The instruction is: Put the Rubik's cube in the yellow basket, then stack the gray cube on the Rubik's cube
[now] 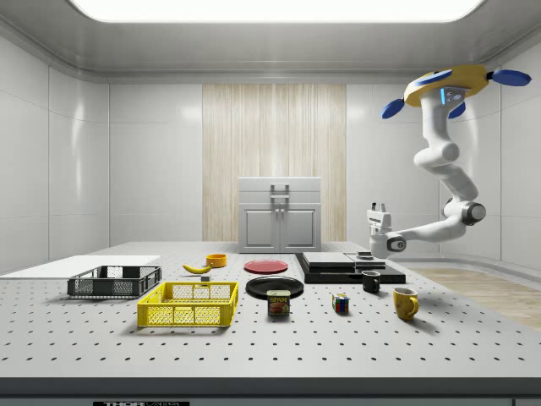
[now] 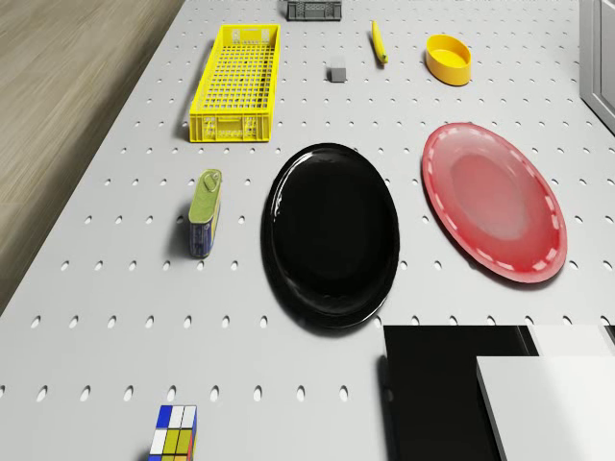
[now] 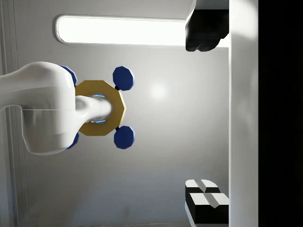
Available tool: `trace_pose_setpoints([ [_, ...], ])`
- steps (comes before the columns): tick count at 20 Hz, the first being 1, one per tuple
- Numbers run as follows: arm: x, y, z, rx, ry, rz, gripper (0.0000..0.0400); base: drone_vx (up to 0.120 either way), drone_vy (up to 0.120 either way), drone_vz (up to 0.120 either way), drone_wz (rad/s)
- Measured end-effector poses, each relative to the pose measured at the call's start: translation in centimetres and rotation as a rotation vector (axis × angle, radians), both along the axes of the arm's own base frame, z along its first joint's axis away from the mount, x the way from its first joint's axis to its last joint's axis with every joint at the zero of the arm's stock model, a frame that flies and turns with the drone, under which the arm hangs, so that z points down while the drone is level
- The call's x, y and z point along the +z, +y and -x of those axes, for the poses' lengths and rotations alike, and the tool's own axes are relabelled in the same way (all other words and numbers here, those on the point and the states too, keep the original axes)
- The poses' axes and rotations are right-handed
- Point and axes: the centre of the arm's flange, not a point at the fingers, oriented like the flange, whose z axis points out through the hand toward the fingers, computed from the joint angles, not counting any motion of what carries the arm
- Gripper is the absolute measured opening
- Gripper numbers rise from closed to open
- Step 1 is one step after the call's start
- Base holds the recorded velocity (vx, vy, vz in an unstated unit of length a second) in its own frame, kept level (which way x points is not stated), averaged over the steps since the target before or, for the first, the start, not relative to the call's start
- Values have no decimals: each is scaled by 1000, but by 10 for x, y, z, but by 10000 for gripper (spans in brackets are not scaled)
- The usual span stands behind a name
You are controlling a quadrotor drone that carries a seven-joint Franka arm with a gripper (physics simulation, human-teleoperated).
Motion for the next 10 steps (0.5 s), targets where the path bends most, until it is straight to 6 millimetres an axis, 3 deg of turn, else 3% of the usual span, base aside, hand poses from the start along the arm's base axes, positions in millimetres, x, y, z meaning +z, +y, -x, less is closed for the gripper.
trace_pose_setpoints([
  [6,-1,11,0,-3,-4,116,400,120,0,0,0],
  [10,-6,28,1,-8,-7,290,400,120,0,0,0],
])
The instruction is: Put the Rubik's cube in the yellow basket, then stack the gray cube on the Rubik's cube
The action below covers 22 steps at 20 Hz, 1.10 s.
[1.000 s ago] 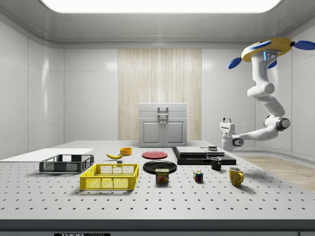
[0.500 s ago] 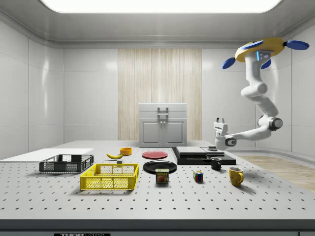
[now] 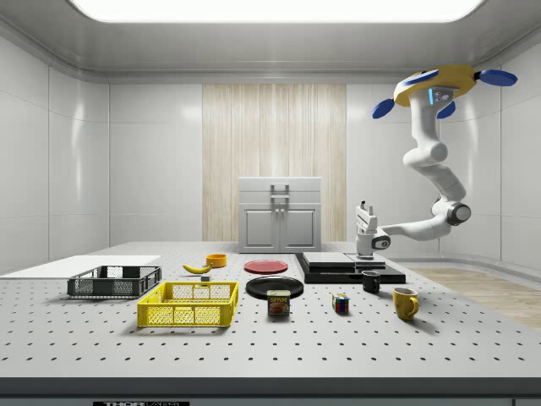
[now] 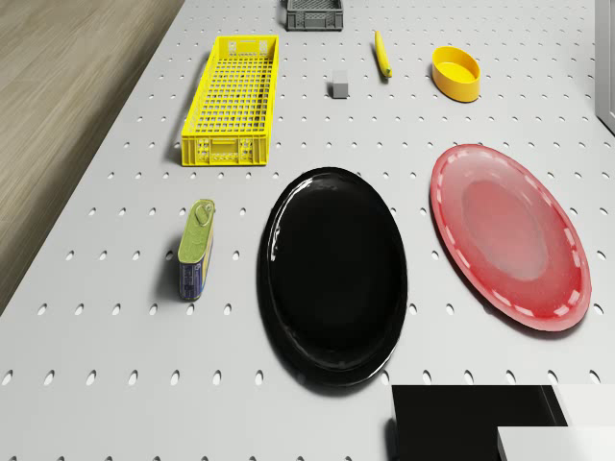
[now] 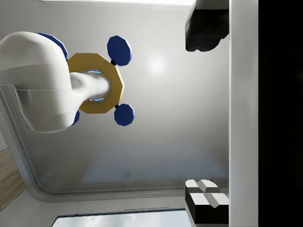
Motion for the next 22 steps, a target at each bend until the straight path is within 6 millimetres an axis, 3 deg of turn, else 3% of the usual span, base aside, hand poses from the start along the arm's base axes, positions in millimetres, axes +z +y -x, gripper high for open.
trace_pose_setpoints([
  [5,-24,36,0,-14,-2,440,400,120,0,0,0],
  [10,-93,64,-3,-40,-2,1208,400,120,112,0,0],
  [15,-164,35,-5,-68,0,1997,400,120,120,0,0],
  [18,-182,10,-6,-77,2,2309,400,120,120,0,0],
  [22,-191,-12,-6,-80,3,2550,400,100,120,0,0],
])
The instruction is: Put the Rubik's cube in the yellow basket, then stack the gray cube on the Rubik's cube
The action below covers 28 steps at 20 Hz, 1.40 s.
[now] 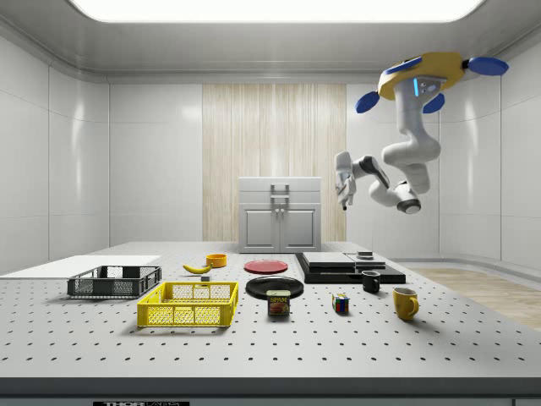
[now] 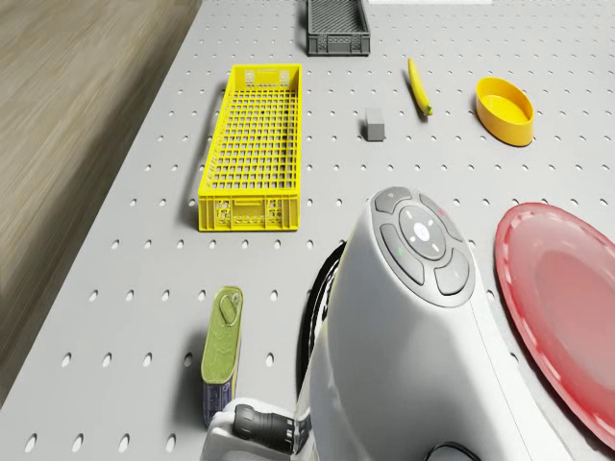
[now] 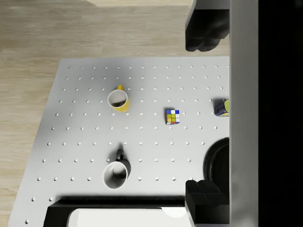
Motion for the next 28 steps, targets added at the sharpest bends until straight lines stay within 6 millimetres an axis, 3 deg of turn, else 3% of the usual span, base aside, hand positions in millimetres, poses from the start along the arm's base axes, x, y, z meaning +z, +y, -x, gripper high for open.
trace_pose_setpoints([
  [4,-2,-12,0,-3,3,120,400,0,120,0,0],
  [9,-3,-18,0,-5,5,187,400,0,120,-112,0],
  [19,-4,-22,0,-6,7,226,400,0,120,-116,0],
  [24,-4,-22,0,-6,7,230,400,104,120,0,0],
  [28,-4,-23,0,-6,7,232,400,0,10,-120,0],
])
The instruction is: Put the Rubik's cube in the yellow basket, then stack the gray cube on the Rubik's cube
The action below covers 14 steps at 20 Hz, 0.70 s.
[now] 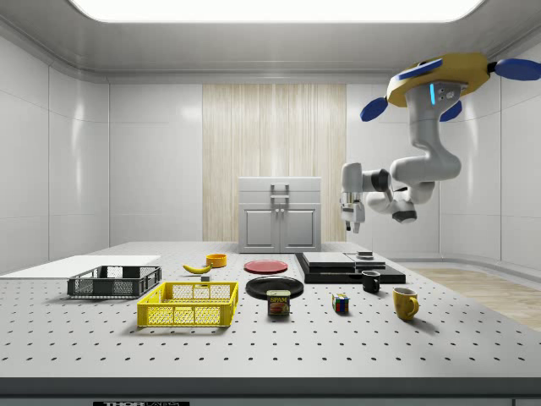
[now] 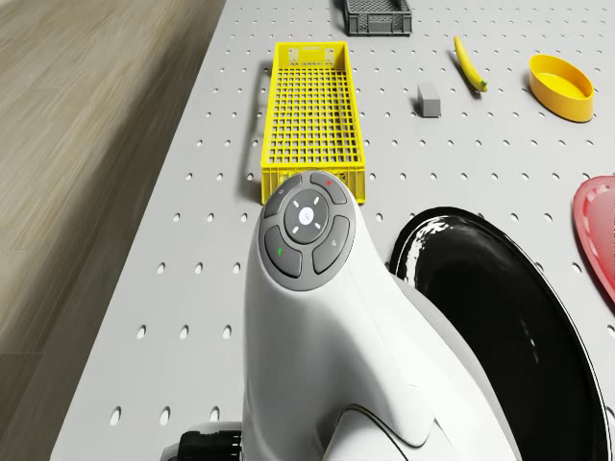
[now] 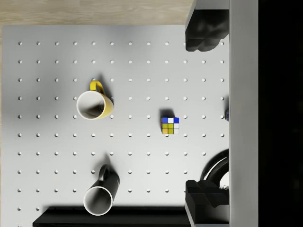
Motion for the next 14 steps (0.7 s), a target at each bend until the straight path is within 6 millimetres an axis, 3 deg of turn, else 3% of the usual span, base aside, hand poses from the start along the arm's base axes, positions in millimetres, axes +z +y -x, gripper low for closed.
trace_pose_setpoints([
  [7,0,0,0,0,0,1,400,0,0,-120,0],
  [10,0,0,0,0,0,1,400,0,-107,-120,0],
  [14,0,0,0,0,0,1,400,0,-10,-120,0],
])
